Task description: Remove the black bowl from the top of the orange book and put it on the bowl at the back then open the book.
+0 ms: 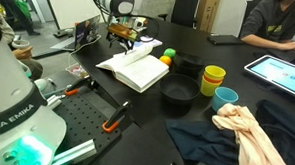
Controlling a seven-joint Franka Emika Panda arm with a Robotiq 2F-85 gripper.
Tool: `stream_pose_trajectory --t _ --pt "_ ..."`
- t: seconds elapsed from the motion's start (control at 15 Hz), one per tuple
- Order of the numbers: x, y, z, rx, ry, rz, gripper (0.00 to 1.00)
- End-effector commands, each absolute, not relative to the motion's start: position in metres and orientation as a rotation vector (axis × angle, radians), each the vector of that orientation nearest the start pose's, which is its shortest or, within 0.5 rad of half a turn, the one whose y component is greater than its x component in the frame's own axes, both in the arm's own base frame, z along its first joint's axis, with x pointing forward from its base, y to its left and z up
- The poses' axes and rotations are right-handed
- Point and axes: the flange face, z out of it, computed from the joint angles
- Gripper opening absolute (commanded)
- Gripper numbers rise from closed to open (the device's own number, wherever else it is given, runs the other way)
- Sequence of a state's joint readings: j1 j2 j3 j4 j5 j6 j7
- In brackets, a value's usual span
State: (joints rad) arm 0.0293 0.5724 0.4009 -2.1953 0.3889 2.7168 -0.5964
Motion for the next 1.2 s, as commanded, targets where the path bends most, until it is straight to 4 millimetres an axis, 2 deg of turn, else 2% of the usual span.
stream_pose_trajectory --t 0.0,0.27,0.67,0.93,1.13 --pt "0.502 0.238 0.151 -2.605 -0.832 -0.015 1.00" --pt "0.491 0.248 0.160 -2.533 -0.807 0.053 1.00" --pt "0.488 0.245 0.166 -2.496 -0.755 0.100 1.00" --pt "0.491 0.228 0.182 -2.536 -0.707 0.186 1.00" --pt "0.495 0.204 0.199 -2.601 -0.640 0.230 1.00"
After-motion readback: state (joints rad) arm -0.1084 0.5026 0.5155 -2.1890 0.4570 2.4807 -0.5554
